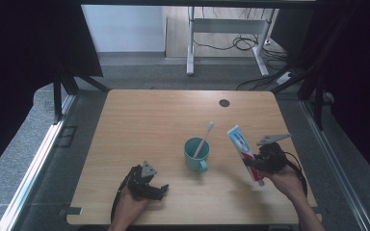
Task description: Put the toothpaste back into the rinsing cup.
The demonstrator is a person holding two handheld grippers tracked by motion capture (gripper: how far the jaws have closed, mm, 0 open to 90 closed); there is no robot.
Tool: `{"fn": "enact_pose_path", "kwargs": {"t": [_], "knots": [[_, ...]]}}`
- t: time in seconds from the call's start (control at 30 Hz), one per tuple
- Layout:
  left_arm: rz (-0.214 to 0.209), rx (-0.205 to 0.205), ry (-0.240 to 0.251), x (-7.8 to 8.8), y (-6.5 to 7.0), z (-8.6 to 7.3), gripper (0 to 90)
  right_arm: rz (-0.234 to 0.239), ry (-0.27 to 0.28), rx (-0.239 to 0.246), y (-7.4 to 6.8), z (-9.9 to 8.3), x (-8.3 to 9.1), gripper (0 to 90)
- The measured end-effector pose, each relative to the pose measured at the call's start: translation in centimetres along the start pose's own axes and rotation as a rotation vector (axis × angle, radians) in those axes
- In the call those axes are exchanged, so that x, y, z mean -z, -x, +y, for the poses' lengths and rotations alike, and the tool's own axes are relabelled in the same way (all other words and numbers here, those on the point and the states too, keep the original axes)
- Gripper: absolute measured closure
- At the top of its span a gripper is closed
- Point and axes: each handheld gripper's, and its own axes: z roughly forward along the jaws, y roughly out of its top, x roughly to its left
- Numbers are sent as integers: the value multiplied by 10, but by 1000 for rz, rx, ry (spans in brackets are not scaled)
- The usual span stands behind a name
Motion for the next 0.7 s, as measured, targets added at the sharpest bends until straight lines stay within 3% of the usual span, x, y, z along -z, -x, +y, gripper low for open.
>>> {"fn": "enact_pose_path", "kwargs": {"t": [0.33,0.7], "knots": [[1,2,2,0,0,0,39,31,106,32,-9,9,6,721],[1,1,2,0,0,0,39,55,169,58,-22,24,8,721]]}}
